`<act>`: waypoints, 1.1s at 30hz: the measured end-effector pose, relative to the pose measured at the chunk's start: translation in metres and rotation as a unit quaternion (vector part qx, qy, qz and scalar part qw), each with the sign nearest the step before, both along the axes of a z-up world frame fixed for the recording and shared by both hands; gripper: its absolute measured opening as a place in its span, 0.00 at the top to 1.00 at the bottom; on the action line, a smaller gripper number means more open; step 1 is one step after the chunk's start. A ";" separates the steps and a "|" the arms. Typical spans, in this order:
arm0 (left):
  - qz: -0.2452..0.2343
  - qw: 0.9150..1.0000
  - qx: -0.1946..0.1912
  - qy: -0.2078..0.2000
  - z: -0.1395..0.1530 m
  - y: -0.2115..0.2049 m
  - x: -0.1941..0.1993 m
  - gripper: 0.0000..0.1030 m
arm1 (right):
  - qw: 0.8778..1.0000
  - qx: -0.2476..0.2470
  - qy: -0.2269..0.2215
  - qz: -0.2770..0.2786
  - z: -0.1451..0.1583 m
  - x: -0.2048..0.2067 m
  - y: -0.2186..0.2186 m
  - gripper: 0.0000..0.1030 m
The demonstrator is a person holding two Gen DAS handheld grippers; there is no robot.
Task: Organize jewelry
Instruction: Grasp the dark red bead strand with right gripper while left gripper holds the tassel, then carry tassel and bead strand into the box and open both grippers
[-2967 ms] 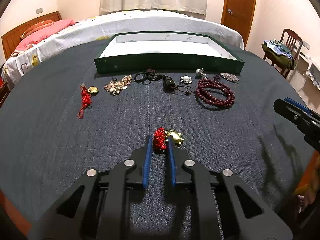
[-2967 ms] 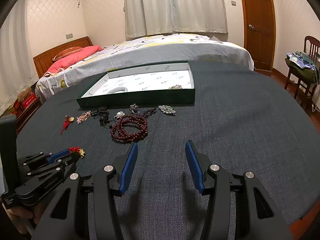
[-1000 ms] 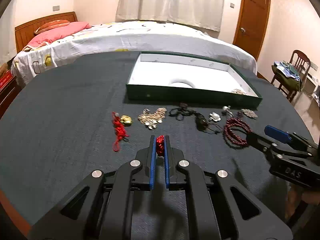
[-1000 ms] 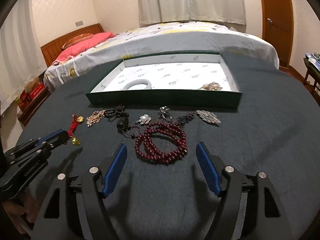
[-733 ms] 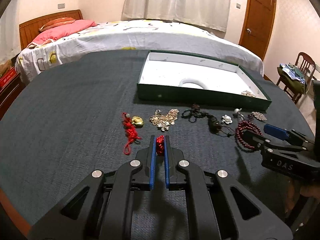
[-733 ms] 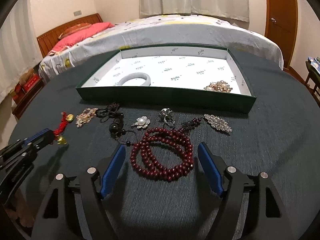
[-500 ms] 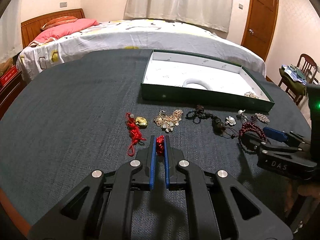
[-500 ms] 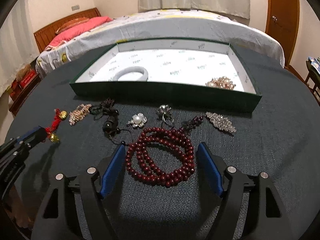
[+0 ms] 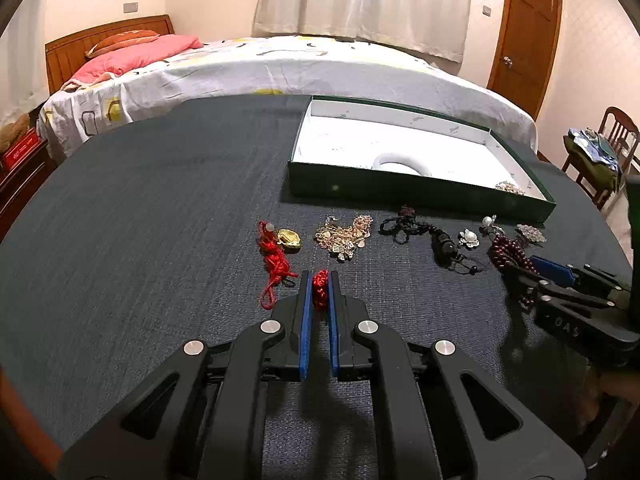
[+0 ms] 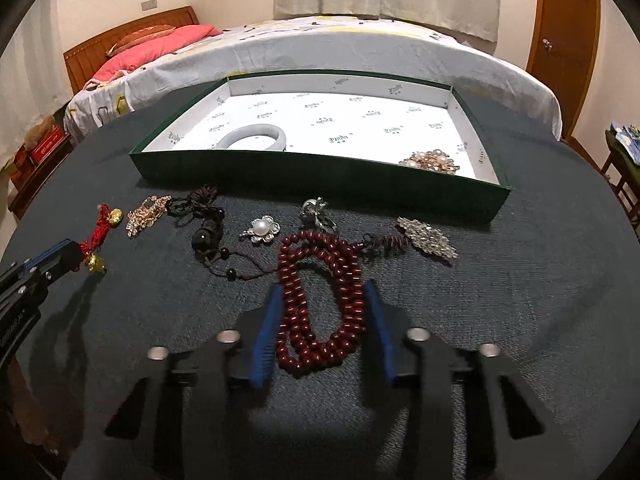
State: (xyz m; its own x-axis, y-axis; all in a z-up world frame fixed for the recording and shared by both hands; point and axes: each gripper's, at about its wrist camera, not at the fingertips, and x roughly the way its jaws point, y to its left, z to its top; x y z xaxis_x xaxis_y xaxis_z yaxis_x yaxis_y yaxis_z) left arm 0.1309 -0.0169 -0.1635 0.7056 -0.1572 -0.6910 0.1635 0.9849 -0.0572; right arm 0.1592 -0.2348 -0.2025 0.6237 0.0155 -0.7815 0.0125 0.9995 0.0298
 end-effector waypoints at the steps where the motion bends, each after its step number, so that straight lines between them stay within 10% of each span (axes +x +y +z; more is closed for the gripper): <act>1: 0.000 1.000 0.001 0.000 0.000 0.000 0.000 0.92 | 1.000 0.003 -0.001 0.001 0.000 -0.002 -0.001 0.80; 17: 0.004 1.000 0.005 -0.011 0.011 -0.002 -0.003 0.92 | 0.997 -0.040 -0.072 -0.009 0.035 -0.040 -0.012 0.84; 33: -0.047 0.992 -0.018 -0.115 0.105 -0.043 0.061 0.92 | 0.983 0.001 -0.183 -0.015 0.119 0.013 -0.033 0.84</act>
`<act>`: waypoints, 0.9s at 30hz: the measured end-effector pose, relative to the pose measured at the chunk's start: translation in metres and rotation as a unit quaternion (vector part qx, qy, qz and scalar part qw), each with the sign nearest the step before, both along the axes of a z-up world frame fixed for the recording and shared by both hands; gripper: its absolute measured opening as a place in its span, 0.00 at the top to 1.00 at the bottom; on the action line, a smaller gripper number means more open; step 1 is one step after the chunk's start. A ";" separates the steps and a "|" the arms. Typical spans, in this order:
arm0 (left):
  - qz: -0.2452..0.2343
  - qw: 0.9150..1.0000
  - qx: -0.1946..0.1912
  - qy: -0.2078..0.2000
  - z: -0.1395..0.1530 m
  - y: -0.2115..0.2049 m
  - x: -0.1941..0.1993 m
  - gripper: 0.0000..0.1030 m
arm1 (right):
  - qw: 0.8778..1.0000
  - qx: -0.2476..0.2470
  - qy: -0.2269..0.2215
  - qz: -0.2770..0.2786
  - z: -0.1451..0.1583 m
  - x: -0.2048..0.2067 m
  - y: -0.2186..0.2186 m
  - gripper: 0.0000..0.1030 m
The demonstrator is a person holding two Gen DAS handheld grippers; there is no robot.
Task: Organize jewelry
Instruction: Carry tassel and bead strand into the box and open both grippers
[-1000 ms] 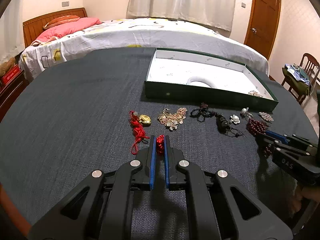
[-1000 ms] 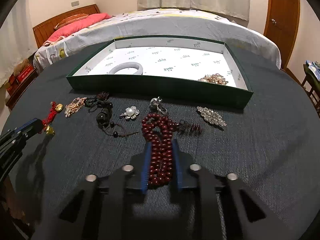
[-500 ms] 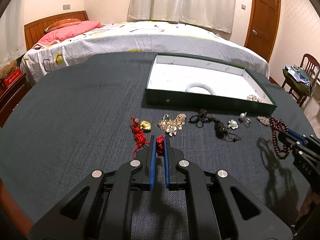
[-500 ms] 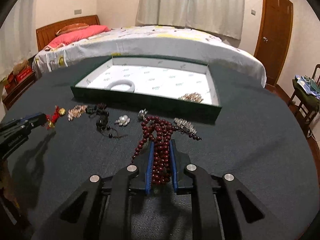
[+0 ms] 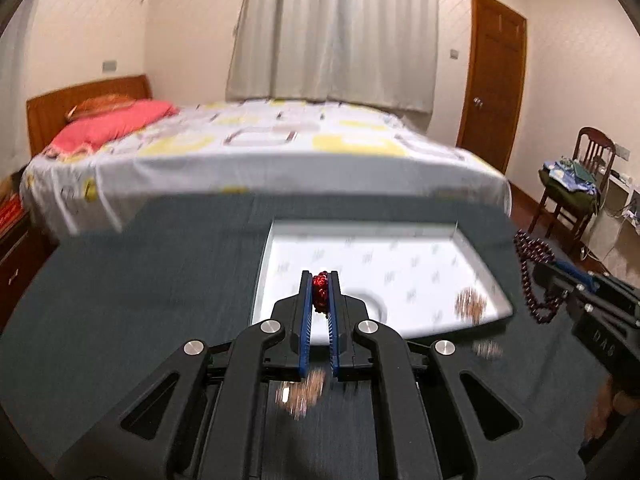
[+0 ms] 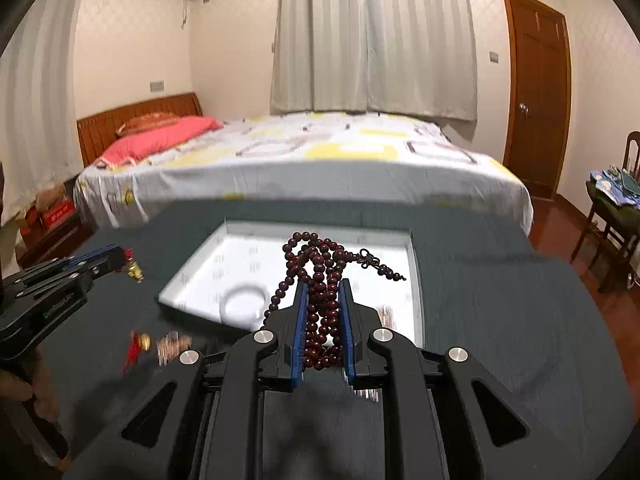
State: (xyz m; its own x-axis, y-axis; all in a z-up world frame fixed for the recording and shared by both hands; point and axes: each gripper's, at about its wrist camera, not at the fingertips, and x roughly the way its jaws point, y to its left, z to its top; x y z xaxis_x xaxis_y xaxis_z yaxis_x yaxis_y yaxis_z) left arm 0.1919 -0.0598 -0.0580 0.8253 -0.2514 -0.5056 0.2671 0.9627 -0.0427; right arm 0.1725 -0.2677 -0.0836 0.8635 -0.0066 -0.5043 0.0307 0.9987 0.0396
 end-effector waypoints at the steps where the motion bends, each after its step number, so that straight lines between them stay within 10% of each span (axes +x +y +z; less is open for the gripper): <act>1: -0.003 1.000 0.000 -0.005 0.004 -0.004 0.008 0.92 | 1.000 0.008 -0.005 0.001 0.004 0.011 -0.002 0.84; 10: -0.006 1.000 0.001 0.014 -0.013 -0.029 0.093 0.92 | 0.999 0.044 -0.006 0.001 -0.006 0.079 -0.008 0.84; 27: -0.006 0.989 0.032 0.142 -0.110 -0.027 0.159 0.92 | 0.989 0.066 0.133 -0.004 -0.104 0.146 -0.006 0.84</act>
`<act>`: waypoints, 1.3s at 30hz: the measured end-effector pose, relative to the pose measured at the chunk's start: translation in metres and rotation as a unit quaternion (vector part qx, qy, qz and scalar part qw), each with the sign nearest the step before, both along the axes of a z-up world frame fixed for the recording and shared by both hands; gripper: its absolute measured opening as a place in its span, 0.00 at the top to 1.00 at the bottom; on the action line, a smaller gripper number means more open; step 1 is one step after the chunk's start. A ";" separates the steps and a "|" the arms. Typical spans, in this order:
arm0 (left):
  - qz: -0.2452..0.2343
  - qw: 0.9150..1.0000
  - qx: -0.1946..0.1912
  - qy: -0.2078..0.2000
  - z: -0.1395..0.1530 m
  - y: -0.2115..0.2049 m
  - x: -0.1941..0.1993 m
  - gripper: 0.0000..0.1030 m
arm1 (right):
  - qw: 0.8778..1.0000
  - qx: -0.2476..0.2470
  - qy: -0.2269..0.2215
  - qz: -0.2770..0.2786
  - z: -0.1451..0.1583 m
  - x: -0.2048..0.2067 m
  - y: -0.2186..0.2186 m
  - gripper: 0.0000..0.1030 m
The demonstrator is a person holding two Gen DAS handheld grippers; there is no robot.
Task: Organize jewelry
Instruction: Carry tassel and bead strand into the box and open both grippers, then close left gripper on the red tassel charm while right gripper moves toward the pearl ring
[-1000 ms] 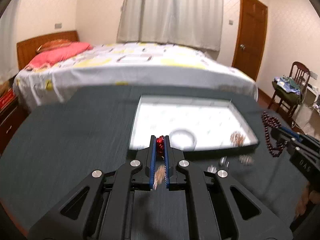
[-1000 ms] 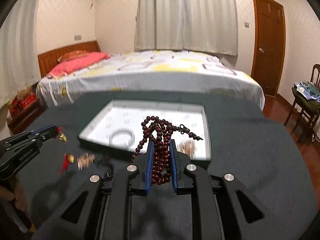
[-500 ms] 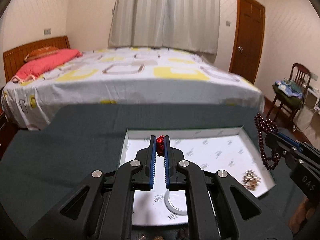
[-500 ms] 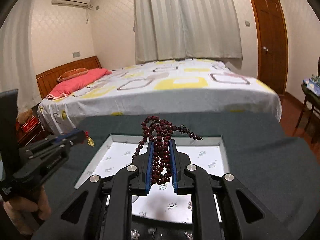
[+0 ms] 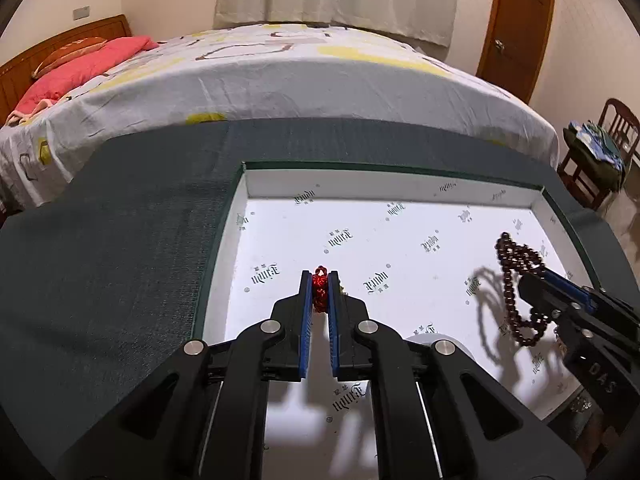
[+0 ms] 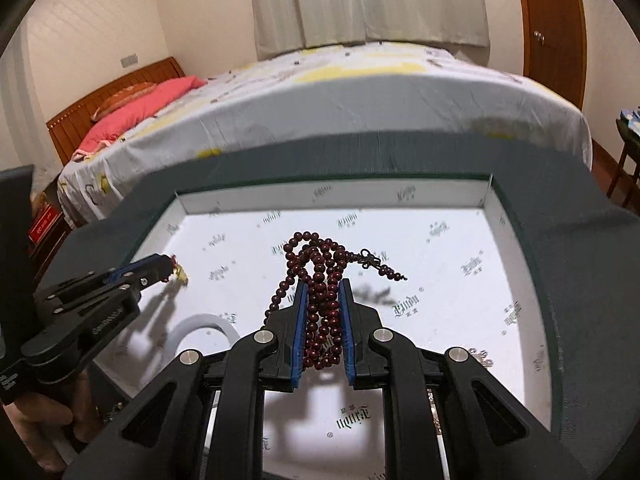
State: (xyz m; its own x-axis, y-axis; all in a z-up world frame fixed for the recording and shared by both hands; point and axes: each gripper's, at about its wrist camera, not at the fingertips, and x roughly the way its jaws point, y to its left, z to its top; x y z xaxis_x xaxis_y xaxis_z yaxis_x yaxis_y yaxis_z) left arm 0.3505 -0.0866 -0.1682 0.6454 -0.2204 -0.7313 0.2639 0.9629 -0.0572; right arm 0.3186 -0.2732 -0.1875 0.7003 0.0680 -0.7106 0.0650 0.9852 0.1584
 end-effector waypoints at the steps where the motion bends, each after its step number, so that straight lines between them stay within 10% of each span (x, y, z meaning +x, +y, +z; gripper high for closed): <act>1: -0.004 1.000 0.003 -0.001 0.000 -0.001 0.000 0.92 | 1.000 0.001 0.003 0.000 -0.002 0.000 0.000 0.84; 9: -0.010 1.000 0.010 0.005 -0.005 -0.004 0.003 0.77 | 1.000 0.007 0.023 -0.006 -0.012 0.004 -0.003 0.81; 11: -0.014 1.000 0.014 0.008 -0.007 -0.005 0.002 0.70 | 1.000 0.010 0.025 -0.006 -0.013 0.005 -0.005 0.51; 13: -0.014 1.000 0.013 0.010 -0.009 -0.006 0.002 0.65 | 1.000 0.014 0.017 -0.010 -0.011 0.001 -0.008 0.45; 26: -0.011 0.999 -0.006 -0.032 0.019 0.000 -0.020 0.40 | 1.000 0.009 -0.024 -0.017 0.017 -0.018 -0.015 0.45; 39: 0.034 0.997 -0.018 -0.064 0.049 0.043 -0.094 0.39 | 0.998 -0.015 -0.056 -0.025 0.041 -0.098 -0.018 0.45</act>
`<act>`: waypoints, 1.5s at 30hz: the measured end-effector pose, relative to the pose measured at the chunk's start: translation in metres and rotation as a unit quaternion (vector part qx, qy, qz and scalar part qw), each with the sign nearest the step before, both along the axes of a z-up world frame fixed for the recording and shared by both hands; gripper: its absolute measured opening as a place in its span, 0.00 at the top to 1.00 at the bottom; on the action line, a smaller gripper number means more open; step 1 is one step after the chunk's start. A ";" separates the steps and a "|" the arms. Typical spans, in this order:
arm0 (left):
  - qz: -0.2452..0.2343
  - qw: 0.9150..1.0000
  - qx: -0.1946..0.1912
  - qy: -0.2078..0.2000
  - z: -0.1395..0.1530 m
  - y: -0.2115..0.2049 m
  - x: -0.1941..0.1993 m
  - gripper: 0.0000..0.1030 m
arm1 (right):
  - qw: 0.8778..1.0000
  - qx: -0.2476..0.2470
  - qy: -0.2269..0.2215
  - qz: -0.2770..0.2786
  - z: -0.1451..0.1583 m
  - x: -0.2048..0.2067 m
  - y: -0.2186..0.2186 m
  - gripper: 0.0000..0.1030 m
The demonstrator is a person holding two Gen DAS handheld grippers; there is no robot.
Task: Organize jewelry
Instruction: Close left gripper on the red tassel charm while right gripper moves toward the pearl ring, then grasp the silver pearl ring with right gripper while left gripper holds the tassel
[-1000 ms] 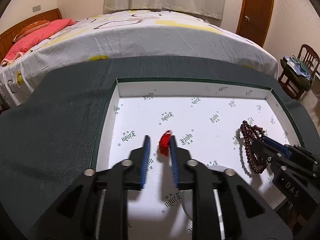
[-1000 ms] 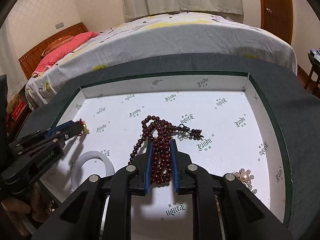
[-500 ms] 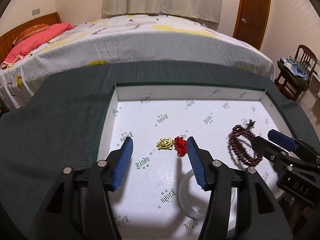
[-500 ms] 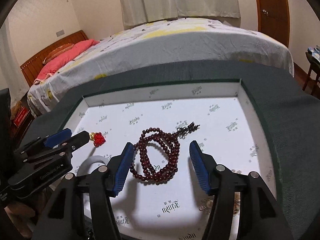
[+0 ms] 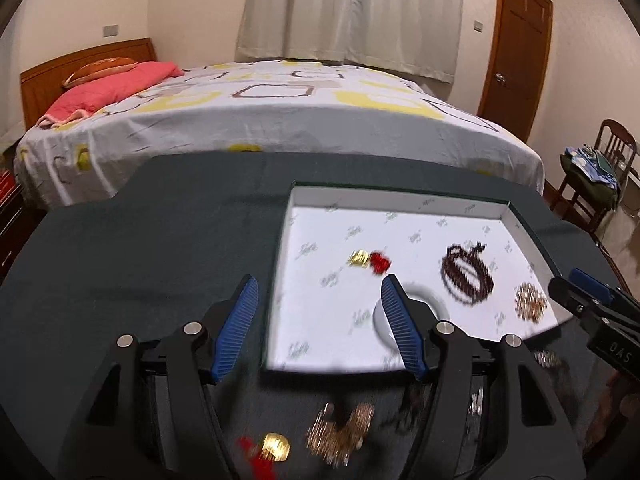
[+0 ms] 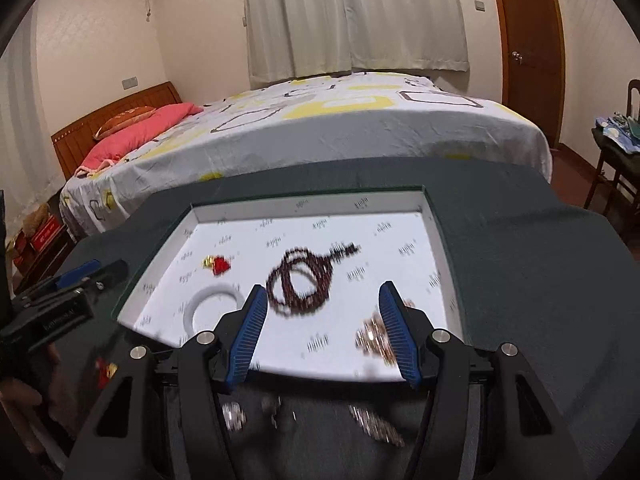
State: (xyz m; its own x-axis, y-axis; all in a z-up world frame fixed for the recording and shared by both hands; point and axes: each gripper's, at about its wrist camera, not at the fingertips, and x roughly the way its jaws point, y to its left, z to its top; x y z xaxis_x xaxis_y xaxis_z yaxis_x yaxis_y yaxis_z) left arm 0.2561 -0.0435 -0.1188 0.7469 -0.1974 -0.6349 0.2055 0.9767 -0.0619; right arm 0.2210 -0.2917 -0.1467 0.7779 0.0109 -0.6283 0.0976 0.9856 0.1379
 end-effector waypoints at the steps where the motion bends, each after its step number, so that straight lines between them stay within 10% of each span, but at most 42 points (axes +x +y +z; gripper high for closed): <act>1: 0.005 1.000 0.001 0.000 0.000 0.004 -0.007 0.39 | 1.000 0.001 0.001 -0.001 -0.001 -0.004 0.000 0.45; 31: 0.035 0.996 0.022 0.073 -0.056 0.043 -0.067 0.49 | 0.999 0.006 0.050 0.020 -0.036 -0.068 0.011 0.45; 45: 0.020 0.995 0.033 0.092 -0.064 0.040 -0.073 0.83 | 0.999 0.009 0.048 0.019 -0.035 -0.067 0.012 0.45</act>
